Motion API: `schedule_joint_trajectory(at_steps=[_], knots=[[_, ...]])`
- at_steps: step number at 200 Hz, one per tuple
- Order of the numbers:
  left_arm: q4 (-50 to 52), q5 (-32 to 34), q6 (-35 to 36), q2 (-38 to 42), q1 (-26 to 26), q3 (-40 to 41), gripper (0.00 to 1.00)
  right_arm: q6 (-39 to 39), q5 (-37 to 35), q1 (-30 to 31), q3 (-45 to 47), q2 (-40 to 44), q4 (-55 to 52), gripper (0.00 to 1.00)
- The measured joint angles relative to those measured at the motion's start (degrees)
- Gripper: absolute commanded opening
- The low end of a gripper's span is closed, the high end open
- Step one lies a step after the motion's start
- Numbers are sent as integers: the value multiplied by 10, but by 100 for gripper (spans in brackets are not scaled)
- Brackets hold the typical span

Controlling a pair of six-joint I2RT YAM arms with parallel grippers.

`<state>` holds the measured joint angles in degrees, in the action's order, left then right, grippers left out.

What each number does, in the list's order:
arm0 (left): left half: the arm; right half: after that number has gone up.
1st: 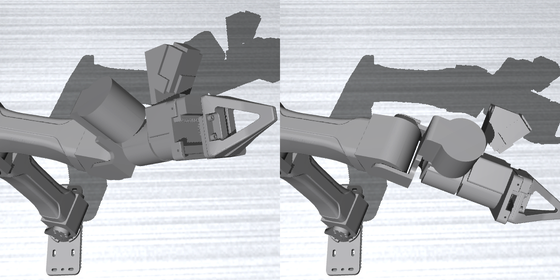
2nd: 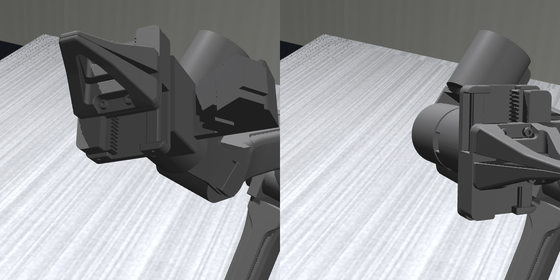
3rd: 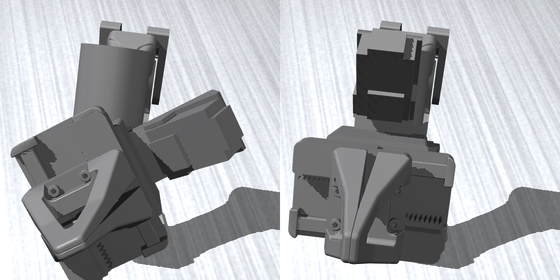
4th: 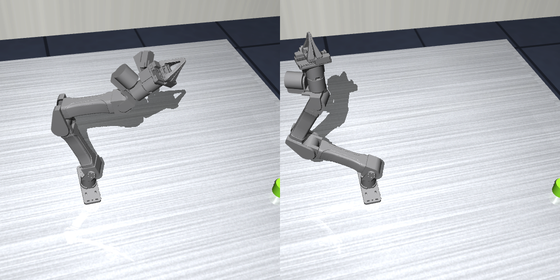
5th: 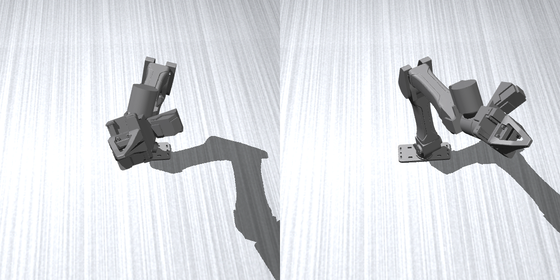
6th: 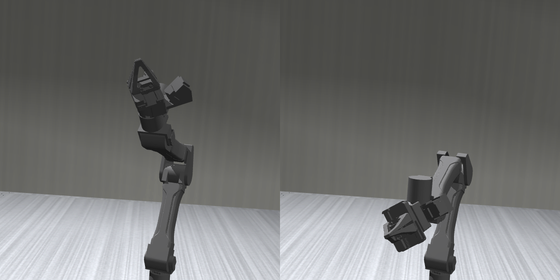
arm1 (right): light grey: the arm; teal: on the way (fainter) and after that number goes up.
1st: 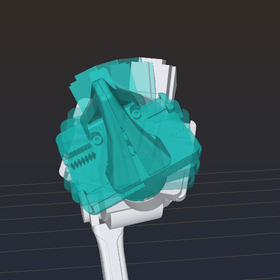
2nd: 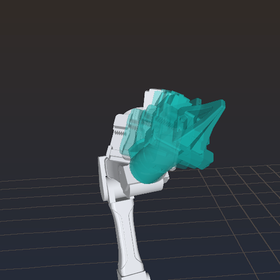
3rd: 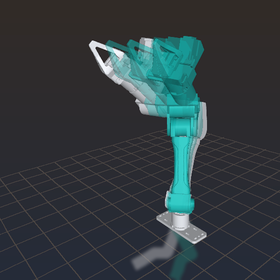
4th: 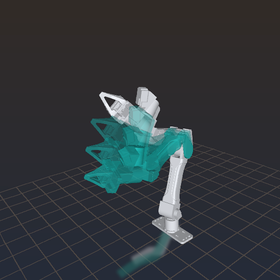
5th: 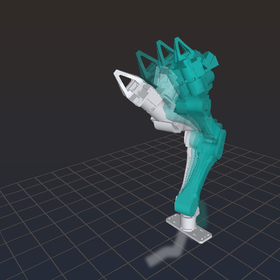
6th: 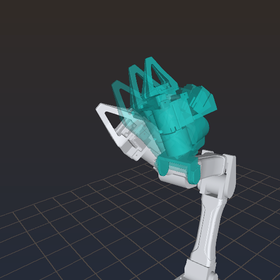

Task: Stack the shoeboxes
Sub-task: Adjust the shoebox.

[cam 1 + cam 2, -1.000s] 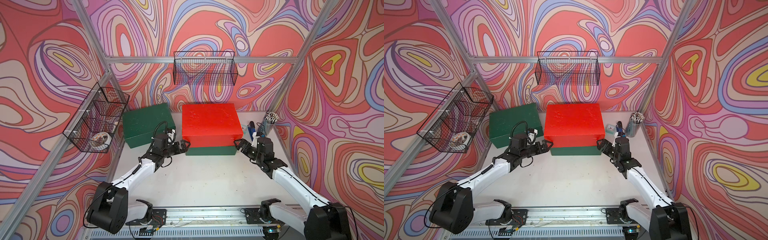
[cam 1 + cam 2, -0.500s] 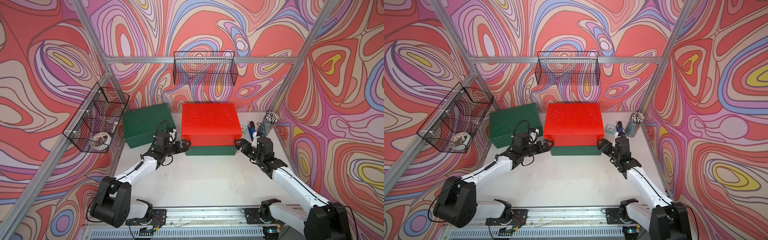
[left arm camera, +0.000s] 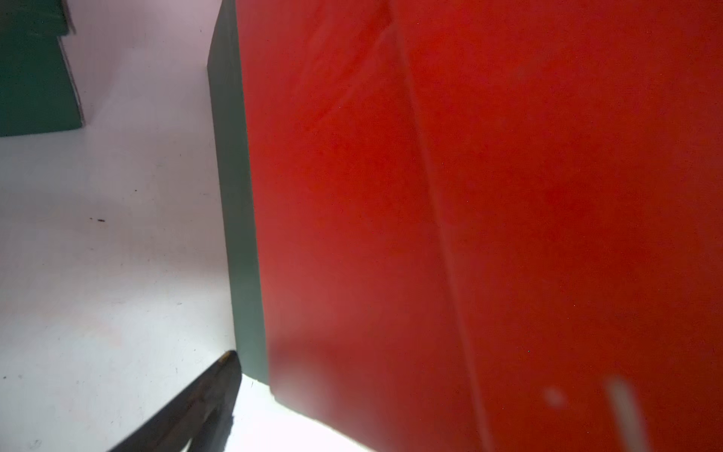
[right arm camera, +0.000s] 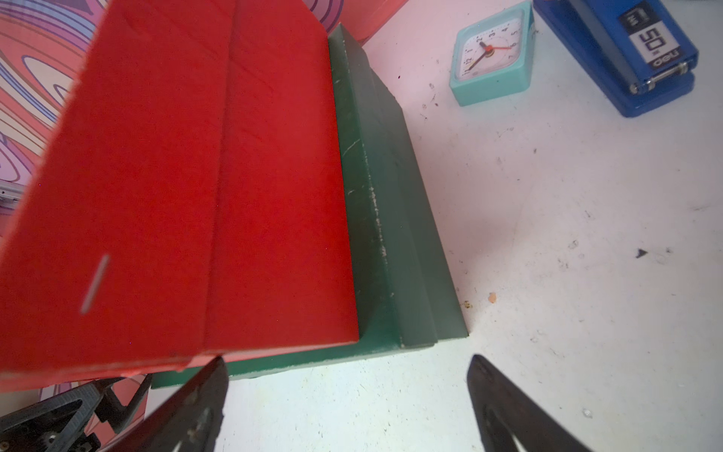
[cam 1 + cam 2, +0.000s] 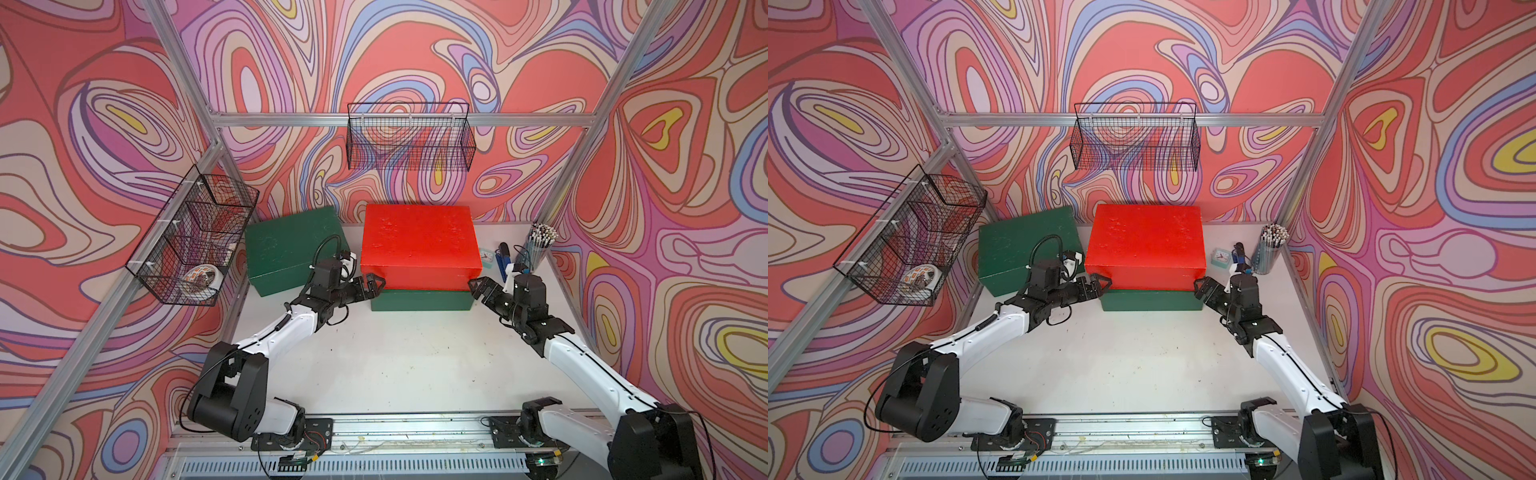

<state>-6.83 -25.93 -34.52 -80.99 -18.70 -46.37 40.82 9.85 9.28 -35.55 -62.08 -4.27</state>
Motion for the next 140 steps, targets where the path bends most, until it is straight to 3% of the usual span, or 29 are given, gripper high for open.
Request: schedule_joint_trajectory(at_steps=[71, 140], knots=[[-10, -12, 3, 38, 0, 8, 100, 0, 0, 0, 1, 59, -5, 96], [44, 26, 32, 147, 0, 29, 100, 2, 1, 0, 1, 80, -10, 97]])
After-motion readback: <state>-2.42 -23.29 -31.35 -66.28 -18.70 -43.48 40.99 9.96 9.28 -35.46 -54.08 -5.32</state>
